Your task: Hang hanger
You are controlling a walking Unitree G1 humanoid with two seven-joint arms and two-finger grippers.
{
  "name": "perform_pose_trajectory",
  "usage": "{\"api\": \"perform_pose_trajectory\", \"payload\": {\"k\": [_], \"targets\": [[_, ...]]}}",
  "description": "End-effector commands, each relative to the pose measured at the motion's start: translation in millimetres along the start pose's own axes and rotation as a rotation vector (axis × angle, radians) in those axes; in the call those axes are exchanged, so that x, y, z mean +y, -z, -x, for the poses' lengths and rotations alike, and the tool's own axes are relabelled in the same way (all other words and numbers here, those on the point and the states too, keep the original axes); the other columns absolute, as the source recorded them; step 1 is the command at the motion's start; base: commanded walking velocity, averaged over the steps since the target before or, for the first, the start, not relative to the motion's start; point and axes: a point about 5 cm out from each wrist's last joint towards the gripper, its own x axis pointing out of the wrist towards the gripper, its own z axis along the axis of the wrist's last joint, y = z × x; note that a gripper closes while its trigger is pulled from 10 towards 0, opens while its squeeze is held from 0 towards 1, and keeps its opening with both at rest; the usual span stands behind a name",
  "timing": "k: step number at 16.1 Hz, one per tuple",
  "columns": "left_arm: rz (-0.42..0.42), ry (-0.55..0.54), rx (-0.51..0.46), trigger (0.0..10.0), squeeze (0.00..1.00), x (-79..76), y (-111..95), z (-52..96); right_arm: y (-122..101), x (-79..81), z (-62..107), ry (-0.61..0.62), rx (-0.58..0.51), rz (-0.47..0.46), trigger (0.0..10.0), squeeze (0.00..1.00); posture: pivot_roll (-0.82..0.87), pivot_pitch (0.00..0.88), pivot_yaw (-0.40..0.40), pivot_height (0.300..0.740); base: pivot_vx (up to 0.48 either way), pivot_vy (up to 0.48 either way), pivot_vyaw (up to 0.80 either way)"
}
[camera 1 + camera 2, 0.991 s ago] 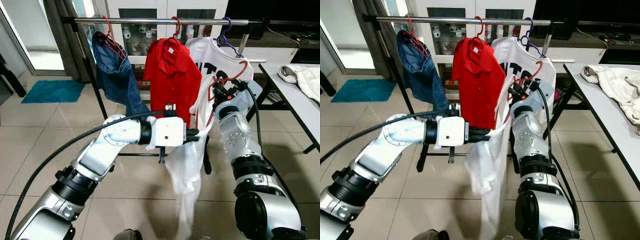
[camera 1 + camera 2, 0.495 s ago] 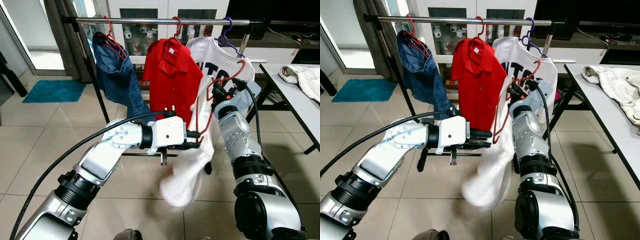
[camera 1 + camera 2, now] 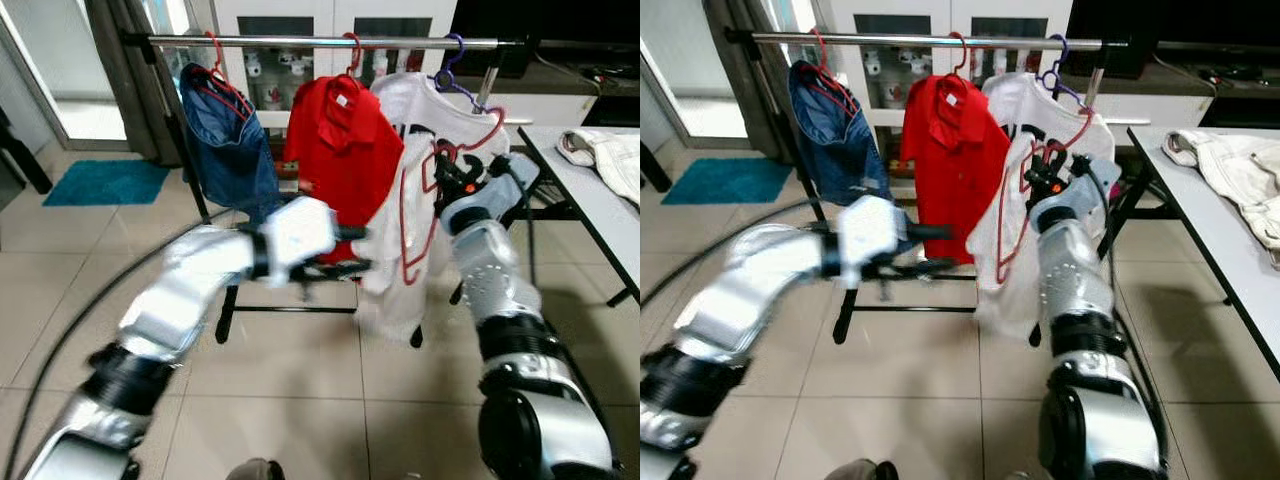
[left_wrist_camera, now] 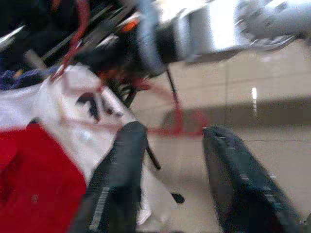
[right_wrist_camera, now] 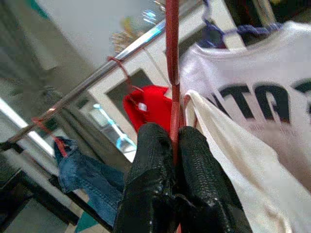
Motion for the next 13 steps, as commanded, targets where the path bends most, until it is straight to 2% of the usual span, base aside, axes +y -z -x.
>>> {"api": "perform_pose_trajectory", "payload": {"k": [1, 3, 5, 6, 7, 8, 9, 10, 12, 13], "targets": [[0.01, -0.044, -0.007, 10.0, 1.0, 4.8, -2, 9.2, -7, 8.6, -0.4, -0.075, -0.021, 0.014, 10.0, 0.0, -0.07, 0.0, 0.026, 0.74, 0.0, 0.0, 0.0], [0.069, -0.18, -0.013, 10.0, 1.0, 20.4, 4, 40.1, -10, 4.8, 11.4, -0.17, -0.014, 0.08, 10.0, 0.0, -0.06, 0.0, 0.02, 0.74, 0.0, 0.0, 0.0], [0.09, -0.232, -0.023, 10.0, 1.0, 28.4, 4, 55.1, -14, 3.3, 17.8, -0.22, -0.018, 0.111, 10.0, 0.0, -0.06, 0.0, 0.021, 0.74, 0.0, 0.0, 0.0], [0.116, -0.271, -0.042, 10.0, 1.0, 38.5, 1, 75.4, -22, 1.4, 28.6, -0.319, -0.014, 0.197, 10.0, 0.0, -0.06, 0.0, 0.027, 0.74, 0.0, 0.0, 0.0], [0.119, -0.264, -0.045, 10.0, 1.0, 41.4, -1, 83.0, -26, 0.1, 33.2, -0.359, -0.008, 0.231, 10.0, 0.0, -0.06, 0.0, 0.028, 0.74, 0.0, 0.0, 0.0], [0.114, -0.248, -0.037, 10.0, 1.0, 51.5, -6, 103.4, -34, -0.3, 45.6, -0.484, 0.021, 0.31, 10.0, 0.0, -0.05, 0.0, 0.029, 0.74, 0.0, 0.0, 0.0], [0.106, -0.247, -0.027, 10.0, 1.0, 57.8, -9, 113.5, -37, 0.9, 51.8, -0.552, 0.043, 0.351, 10.0, 0.0, -0.05, 0.0, 0.03, 0.74, 0.0, 0.0, 0.0], [0.098, -0.25, -0.015, 10.0, 1.0, 63.1, -9, 120.0, -40, 2.6, 55.0, -0.593, 0.051, 0.356, 10.0, 0.0, -0.05, 0.0, 0.032, 0.74, 0.0, 0.0, 0.0], [0.063, -0.241, 0.055, 10.0, 1.0, 86.8, -14, 146.5, -50, 14.0, 71.5, -0.796, 0.108, 0.402, 10.0, 0.0, -0.05, 0.0, 0.046, 0.74, 0.0, 0.0, 0.0], [0.054, -0.234, 0.067, 10.0, 1.0, 91.2, -16, 150.0, -51, 16.8, 74.8, -0.84, 0.124, 0.413, 10.0, 0.0, -0.05, 0.0, 0.051, 0.74, 0.0, 0.0, 0.0]]}}
